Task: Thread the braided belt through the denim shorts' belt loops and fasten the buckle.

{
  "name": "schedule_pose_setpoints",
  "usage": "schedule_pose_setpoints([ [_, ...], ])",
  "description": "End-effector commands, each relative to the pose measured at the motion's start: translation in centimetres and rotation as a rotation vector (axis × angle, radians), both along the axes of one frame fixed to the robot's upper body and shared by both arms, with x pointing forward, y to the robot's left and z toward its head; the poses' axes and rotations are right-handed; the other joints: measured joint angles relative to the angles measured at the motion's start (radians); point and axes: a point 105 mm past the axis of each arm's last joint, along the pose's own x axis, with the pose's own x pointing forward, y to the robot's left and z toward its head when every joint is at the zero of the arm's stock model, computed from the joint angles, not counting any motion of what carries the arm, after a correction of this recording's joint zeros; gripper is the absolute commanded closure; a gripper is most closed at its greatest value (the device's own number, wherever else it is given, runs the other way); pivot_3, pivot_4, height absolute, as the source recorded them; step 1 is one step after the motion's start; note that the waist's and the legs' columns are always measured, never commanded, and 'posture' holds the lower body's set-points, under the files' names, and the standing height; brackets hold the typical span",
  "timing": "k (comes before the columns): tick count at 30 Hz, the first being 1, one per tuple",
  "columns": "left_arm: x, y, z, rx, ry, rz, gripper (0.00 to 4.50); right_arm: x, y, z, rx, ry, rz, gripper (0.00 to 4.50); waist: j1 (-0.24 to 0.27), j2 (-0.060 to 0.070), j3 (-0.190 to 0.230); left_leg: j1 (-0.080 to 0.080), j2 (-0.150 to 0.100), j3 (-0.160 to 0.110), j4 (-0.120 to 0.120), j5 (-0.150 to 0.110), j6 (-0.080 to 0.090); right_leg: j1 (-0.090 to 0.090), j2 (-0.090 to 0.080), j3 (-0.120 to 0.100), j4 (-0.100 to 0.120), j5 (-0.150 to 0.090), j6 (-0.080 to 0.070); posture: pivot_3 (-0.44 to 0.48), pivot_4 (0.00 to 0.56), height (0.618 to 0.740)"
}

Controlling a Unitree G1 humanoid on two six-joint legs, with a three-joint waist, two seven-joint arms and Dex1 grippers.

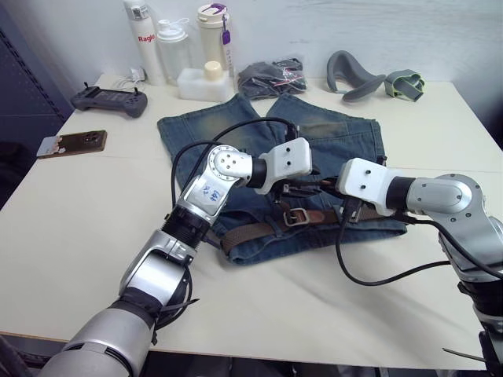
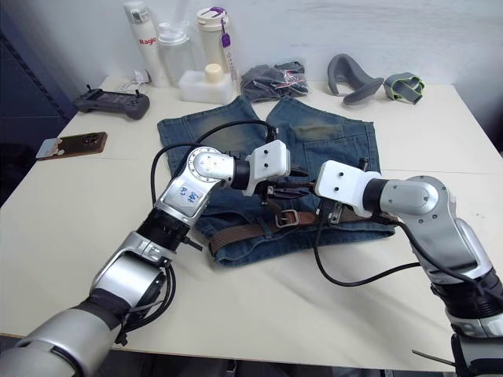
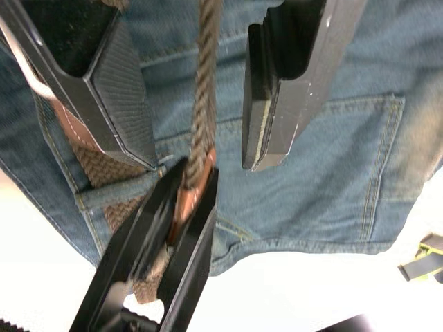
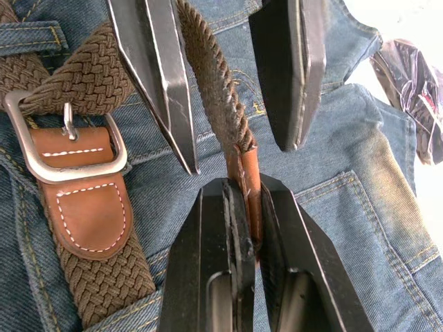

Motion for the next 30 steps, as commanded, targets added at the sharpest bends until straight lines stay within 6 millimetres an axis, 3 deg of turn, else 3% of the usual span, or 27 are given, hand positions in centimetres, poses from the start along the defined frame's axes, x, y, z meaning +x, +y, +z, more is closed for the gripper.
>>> schedule_pose_setpoints([
  [1, -0.4, -0.6, 1.3, -0.015, -0.044, -0.035, 2.91, -0.5, 0.2, 1.0, 0.003, -0.037, 0.012, 4.50, 0.000, 0.000, 0.000, 0.000, 0.000, 0.000, 0.000, 0.000, 0.000, 0.000, 0.000, 0.000, 0.000, 0.000, 0.000, 0.000, 0.150, 0.629],
  [2, -0.4, -0.7, 1.3, -0.016, -0.041, -0.041, 2.98, -0.5, 0.2, 1.0, 0.002, -0.035, 0.010, 4.50, 0.001, 0.000, 0.000, 0.000, 0.000, 0.000, 0.000, 0.000, 0.000, 0.000, 0.000, 0.000, 0.000, 0.000, 0.000, 0.000, 0.150, 0.629],
  [6, -0.5, -0.6, 1.1, 0.002, -0.046, -0.048, 4.44, -0.6, 0.1, 0.9, -0.001, -0.032, 0.006, 4.50, 0.000, 0.000, 0.000, 0.000, -0.002, 0.000, 0.000, 0.001, 0.000, 0.000, -0.002, 0.000, 0.000, 0.000, 0.000, 0.000, 0.150, 0.629],
  [18, 0.1, -0.1, 0.7, 0.020, -0.038, -0.034, 4.48, -0.4, -0.7, 0.0, 0.031, -0.001, -0.023, 4.50, 0.001, 0.000, 0.000, 0.000, -0.006, 0.000, 0.000, 0.003, 0.003, 0.000, -0.007, -0.001, 0.001, 0.001, 0.002, 0.000, 0.150, 0.629],
  [19, 0.2, -0.1, 0.7, 0.020, -0.038, -0.032, 4.50, -0.5, -0.7, -0.1, 0.044, 0.012, -0.026, 3.55, 0.001, 0.000, 0.000, -0.001, -0.006, 0.000, 0.000, 0.003, 0.003, 0.000, -0.008, -0.001, 0.001, 0.001, 0.002, 0.000, 0.150, 0.629],
  [21, 0.5, 0.2, 0.8, 0.024, -0.044, -0.022, 4.50, -1.1, -1.5, -0.2, 0.028, 0.039, -0.044, 2.94, 0.001, 0.000, 0.000, -0.001, -0.006, 0.000, 0.000, 0.003, 0.003, 0.000, -0.008, -0.002, 0.001, 0.001, 0.002, 0.000, 0.150, 0.629],
  [24, 0.9, 0.9, 0.9, 0.048, -0.063, -0.012, 4.50, -1.8, -3.1, -0.5, -0.017, 0.043, -0.085, 1.61, 0.001, 0.000, 0.000, -0.003, -0.007, -0.001, 0.000, 0.003, 0.004, -0.001, -0.009, -0.003, 0.001, 0.001, 0.002, 0.000, 0.150, 0.629],
  [27, 1.4, 1.6, 1.1, 0.073, -0.084, -0.008, 4.50, -2.5, -3.2, -1.5, -0.043, 0.035, -0.079, 0.36, 0.000, 0.000, 0.000, -0.003, -0.007, -0.001, 0.000, 0.004, 0.004, 0.000, -0.009, -0.003, 0.000, 0.002, 0.003, 0.000, 0.150, 0.629],
  [30, 1.8, 2.0, 1.2, 0.095, -0.097, -0.010, 4.50, -3.3, -2.4, -2.8, -0.039, 0.042, -0.054, 0.36, 0.000, 0.000, 0.000, -0.003, -0.007, -0.001, 0.000, 0.005, 0.004, -0.001, -0.009, -0.004, 0.001, 0.002, 0.003, 0.000, 0.150, 0.629],
])
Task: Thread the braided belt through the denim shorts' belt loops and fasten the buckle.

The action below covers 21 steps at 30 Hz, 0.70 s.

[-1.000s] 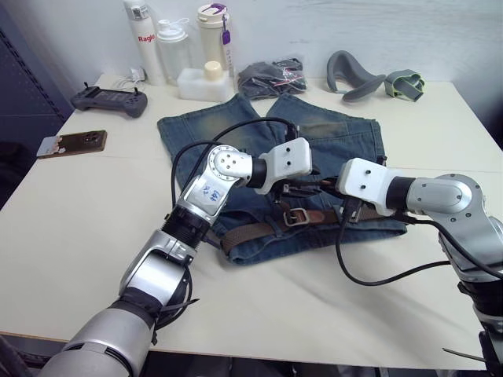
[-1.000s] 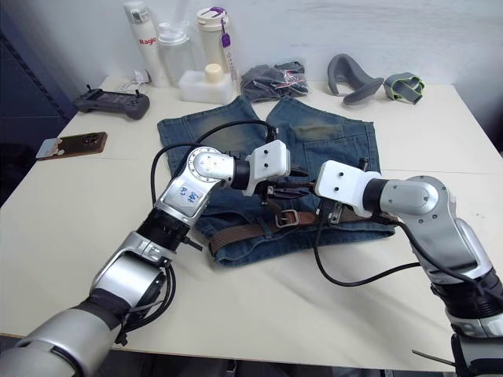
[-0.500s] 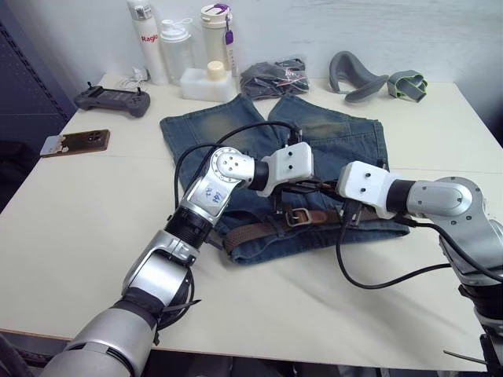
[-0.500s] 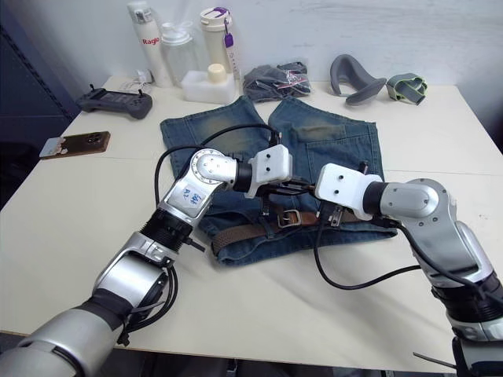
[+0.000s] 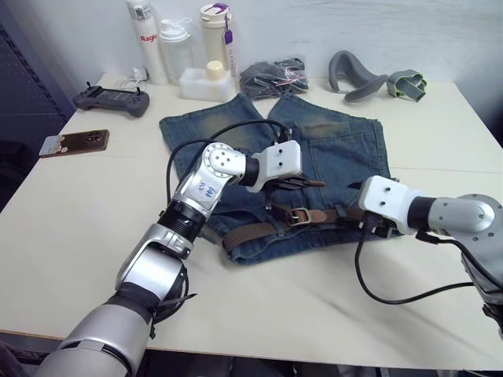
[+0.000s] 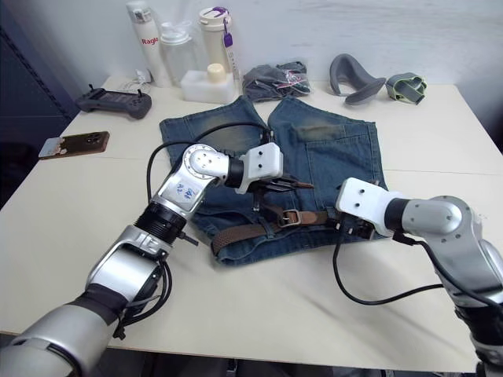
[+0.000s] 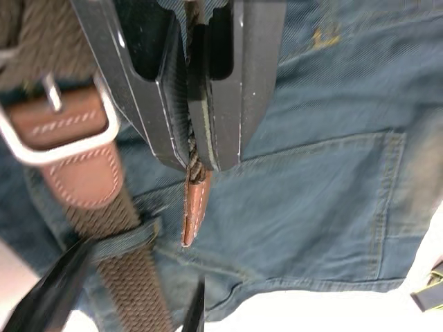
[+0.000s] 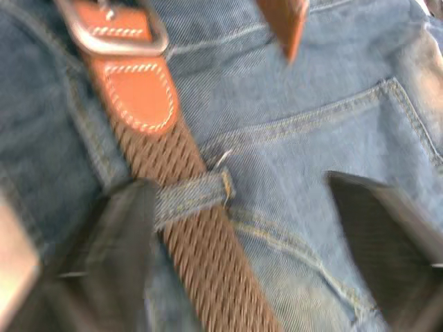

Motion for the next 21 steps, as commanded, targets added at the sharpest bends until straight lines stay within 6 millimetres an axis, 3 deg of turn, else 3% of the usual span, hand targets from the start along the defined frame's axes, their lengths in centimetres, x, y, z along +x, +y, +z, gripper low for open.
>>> schedule_pose_setpoints([
  [1, 0.2, 0.0, 1.5, 0.009, -0.066, -0.025, 4.50, -0.9, 1.5, 0.1, -0.003, -0.062, 0.057, 0.36, 0.000, 0.000, 0.000, 0.000, 0.000, 0.000, 0.000, 0.000, 0.000, 0.000, 0.000, 0.000, 0.000, 0.000, 0.000, 0.000, 0.150, 0.629],
  [14, 0.0, -0.1, 1.0, 0.061, -0.105, -0.108, 4.50, 0.8, 3.4, -0.3, 0.002, -0.227, 0.045, 0.36, -0.002, 0.000, 0.000, -0.002, 0.000, -0.001, 0.001, 0.001, 0.000, 0.000, 0.000, -0.001, 0.000, 0.000, 0.001, 0.000, 0.150, 0.629],
  [17, 0.6, 0.7, 0.7, 0.100, -0.138, -0.094, 4.50, 0.9, 3.7, -0.5, 0.021, -0.237, 0.053, 1.52, -0.003, 0.000, 0.000, -0.002, -0.001, -0.001, 0.001, 0.001, 0.000, -0.001, 0.000, -0.001, 0.001, 0.001, 0.001, 0.000, 0.150, 0.629],
  [21, 1.2, 1.8, 0.6, 0.140, -0.174, -0.081, 4.50, 1.0, 3.9, -0.4, 0.049, -0.251, 0.052, 3.43, -0.003, 0.000, 0.000, -0.002, -0.001, -0.001, 0.001, 0.001, 0.000, -0.002, 0.000, -0.001, 0.001, 0.001, 0.001, 0.000, 0.150, 0.629],
])
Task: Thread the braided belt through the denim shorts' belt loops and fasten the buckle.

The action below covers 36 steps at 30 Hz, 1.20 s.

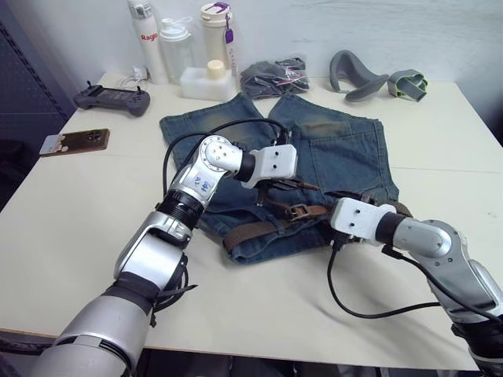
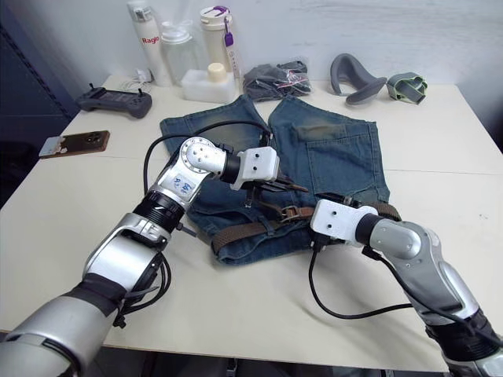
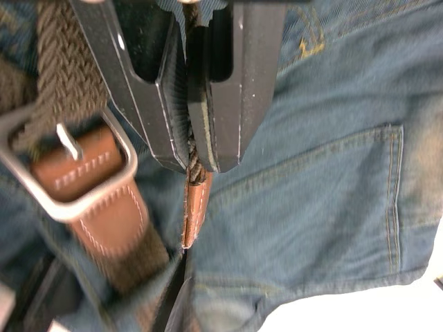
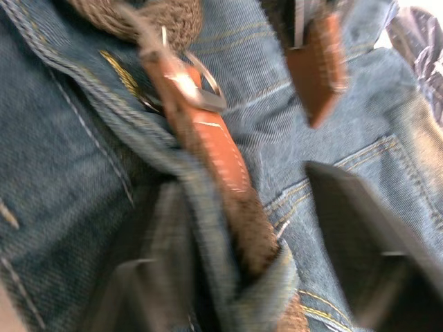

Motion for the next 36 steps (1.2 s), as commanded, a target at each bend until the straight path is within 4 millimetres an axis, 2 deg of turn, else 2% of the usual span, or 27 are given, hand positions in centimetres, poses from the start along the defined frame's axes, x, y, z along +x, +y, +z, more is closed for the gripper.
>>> schedule_pose_setpoints([
  [1, 0.4, 0.4, 1.3, 0.021, -0.080, -0.012, 4.50, 0.2, 0.1, 0.9, 0.027, -0.057, -0.004, 3.89, -0.001, 0.000, 0.000, 0.000, 0.000, 0.000, 0.000, 0.000, 0.000, 0.000, 0.000, 0.000, 0.000, 0.000, 0.000, 0.000, 0.150, 0.629],
  [2, 0.5, 0.6, 1.3, 0.027, -0.085, -0.010, 4.50, 0.3, 0.1, 0.9, 0.035, -0.061, -0.010, 4.33, -0.001, 0.000, 0.000, 0.000, 0.000, 0.000, 0.000, 0.000, 0.000, 0.000, 0.000, 0.000, 0.000, 0.000, 0.000, 0.000, 0.150, 0.629],
  [3, 0.6, 0.7, 1.4, 0.029, -0.088, -0.008, 4.50, 0.4, 0.1, 0.9, 0.047, -0.063, -0.017, 4.42, -0.001, 0.000, 0.000, 0.000, 0.000, 0.000, 0.000, 0.000, 0.000, 0.000, 0.000, 0.000, 0.000, 0.000, 0.000, 0.000, 0.150, 0.629],
  [9, 0.9, 1.1, 1.3, 0.047, -0.086, -0.007, 4.50, 0.9, -0.2, 1.6, 0.094, -0.098, -0.066, 4.42, -0.003, 0.000, 0.000, 0.000, -0.001, 0.000, 0.001, 0.000, 0.000, 0.000, 0.000, 0.000, 0.002, 0.000, 0.000, 0.000, 0.150, 0.629],
  [29, -0.4, 0.7, 1.1, 0.085, -0.081, -0.098, 4.50, 1.8, -1.2, 0.8, 0.051, -0.078, -0.110, 4.42, -0.009, 0.000, 0.000, 0.000, -0.003, -0.001, 0.002, 0.001, 0.001, 0.000, -0.002, 0.000, 0.005, 0.000, 0.000, 0.000, 0.150, 0.629],
  [36, -0.7, 0.4, 0.8, 0.094, -0.069, -0.113, 4.50, 2.0, -0.5, 1.2, 0.049, -0.101, -0.075, 4.42, -0.018, 0.000, 0.000, 0.000, -0.004, -0.001, 0.003, 0.001, 0.002, 0.000, -0.003, 0.000, 0.007, 0.000, 0.000, 0.000, 0.150, 0.629],
])
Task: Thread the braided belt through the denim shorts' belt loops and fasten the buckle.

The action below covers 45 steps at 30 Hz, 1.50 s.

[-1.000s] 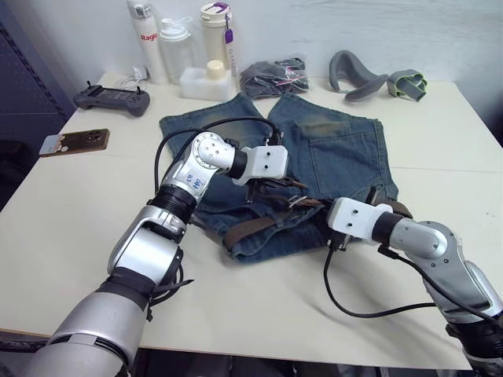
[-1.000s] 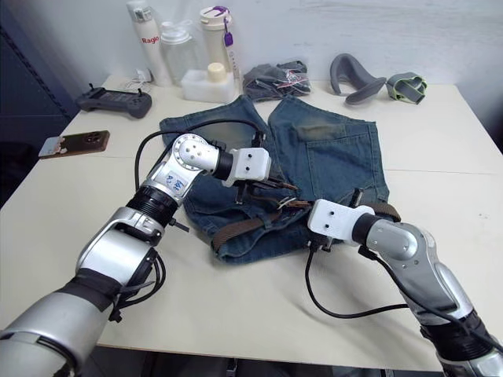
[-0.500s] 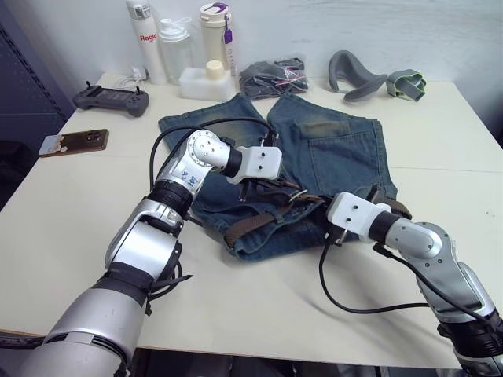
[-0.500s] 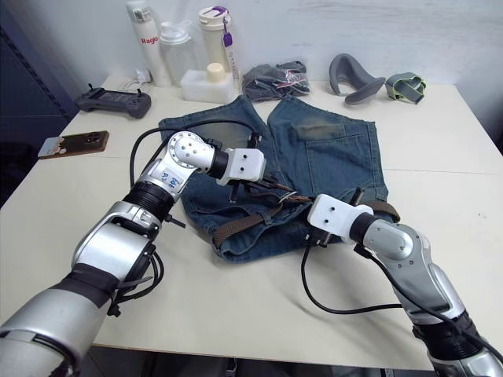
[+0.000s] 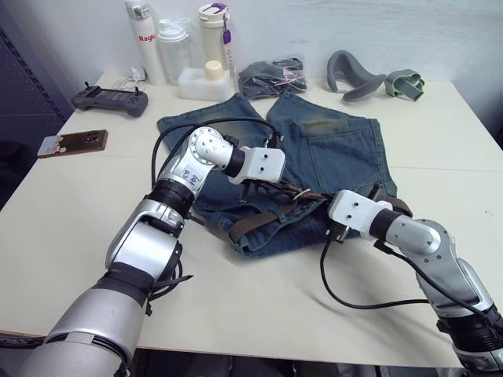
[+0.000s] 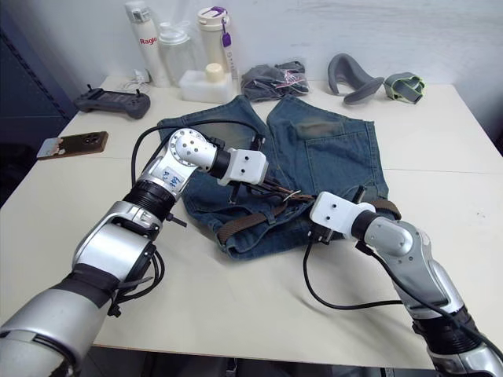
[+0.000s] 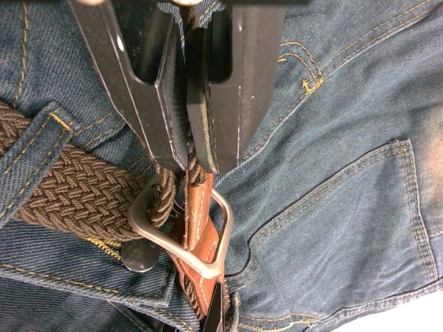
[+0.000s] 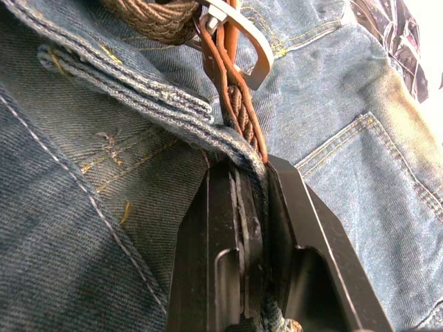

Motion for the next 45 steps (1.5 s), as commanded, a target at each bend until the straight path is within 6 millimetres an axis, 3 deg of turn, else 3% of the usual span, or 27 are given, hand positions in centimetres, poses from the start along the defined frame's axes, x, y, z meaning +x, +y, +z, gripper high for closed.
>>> schedule_pose_setpoints([
  [1, -0.5, -0.8, 0.6, -0.009, -0.024, -0.038, 4.50, 0.2, 0.5, 1.5, -0.013, -0.069, 0.017, 4.42, -0.004, 0.000, 0.000, 0.000, -0.001, 0.000, 0.000, 0.000, 0.000, 0.000, 0.000, 0.000, 0.000, 0.000, 0.000, 0.000, 0.150, 0.629],
  [13, -0.6, -1.7, -0.4, 0.035, -0.048, -0.047, 4.50, -1.1, 2.2, 2.1, 0.013, -0.086, 0.101, 4.42, -0.007, 0.000, 0.000, 0.000, -0.002, -0.001, 0.000, 0.001, 0.001, 0.000, -0.001, 0.001, 0.002, 0.000, 0.000, 0.000, 0.150, 0.629],
  [19, -0.9, -4.0, 0.2, -0.009, -0.027, -0.048, 4.50, -1.7, 3.0, 1.8, 0.020, -0.065, 0.152, 4.42, -0.007, 0.000, 0.000, 0.000, -0.002, -0.001, 0.001, 0.001, 0.001, 0.000, -0.001, 0.000, 0.002, 0.000, 0.000, 0.000, 0.150, 0.629],
  [26, -2.1, -6.4, -0.1, -0.026, 0.055, -0.069, 4.50, -1.7, 2.9, 1.5, 0.023, -0.042, 0.149, 4.42, -0.007, 0.000, 0.000, 0.000, -0.003, -0.001, 0.001, 0.001, 0.002, 0.000, -0.001, 0.001, 0.003, 0.000, 0.000, 0.000, 0.150, 0.629],
  [32, -2.9, -6.9, -0.9, -0.002, 0.089, -0.092, 4.50, -1.7, 2.5, 0.8, 0.062, 0.038, 0.109, 4.42, -0.006, 0.000, 0.000, 0.000, -0.003, -0.002, 0.002, 0.001, 0.002, 0.000, -0.002, 0.001, 0.003, 0.000, 0.000, 0.000, 0.150, 0.629],
  [35, -3.1, -6.8, -1.4, 0.006, 0.102, -0.090, 4.50, -1.7, 1.6, 0.9, 0.180, 0.095, 0.046, 4.42, -0.005, -0.001, -0.001, 0.000, -0.003, -0.002, 0.002, 0.001, 0.002, 0.000, -0.002, 0.001, 0.003, 0.000, 0.000, 0.000, 0.150, 0.629],
  [37, -3.1, -6.5, -1.7, 0.010, 0.111, -0.083, 4.50, -2.0, 0.4, 1.4, 0.255, 0.151, 0.010, 3.57, -0.003, 0.000, -0.001, -0.001, -0.003, -0.003, 0.002, 0.001, 0.002, 0.000, -0.002, 0.001, 0.003, 0.000, 0.000, 0.000, 0.150, 0.629],
  [38, -3.2, -6.4, -1.8, 0.014, 0.116, -0.081, 4.50, -2.2, -0.2, 1.5, 0.265, 0.171, -0.004, 3.37, -0.002, 0.000, -0.001, -0.001, -0.004, -0.004, 0.002, 0.001, 0.002, 0.000, -0.002, 0.001, 0.003, 0.000, 0.000, 0.000, 0.150, 0.629],
  [39, -3.2, -6.3, -2.0, 0.019, 0.119, -0.082, 4.50, -2.3, -0.7, 1.5, 0.271, 0.193, -0.021, 2.72, -0.001, 0.000, -0.001, -0.002, -0.006, -0.005, 0.002, 0.001, 0.002, 0.000, -0.003, 0.002, 0.004, 0.000, 0.000, 0.000, 0.150, 0.629],
  [41, -3.4, -6.3, -2.0, 0.022, 0.124, -0.085, 4.50, -3.1, -1.2, 0.9, 0.295, 0.281, -0.021, 1.95, 0.000, 0.000, -0.001, -0.002, -0.010, -0.009, 0.002, 0.001, 0.002, 0.001, -0.003, 0.003, 0.004, 0.000, 0.000, 0.000, 0.150, 0.629],
  [45, -3.5, -6.4, -2.0, 0.021, 0.127, -0.088, 4.50, -3.8, -2.7, 1.2, 0.356, 0.350, -0.036, 1.95, 0.001, 0.000, -0.001, -0.003, -0.012, -0.012, 0.002, 0.001, 0.002, 0.003, -0.004, 0.003, 0.003, 0.000, 0.000, 0.000, 0.150, 0.629],
])
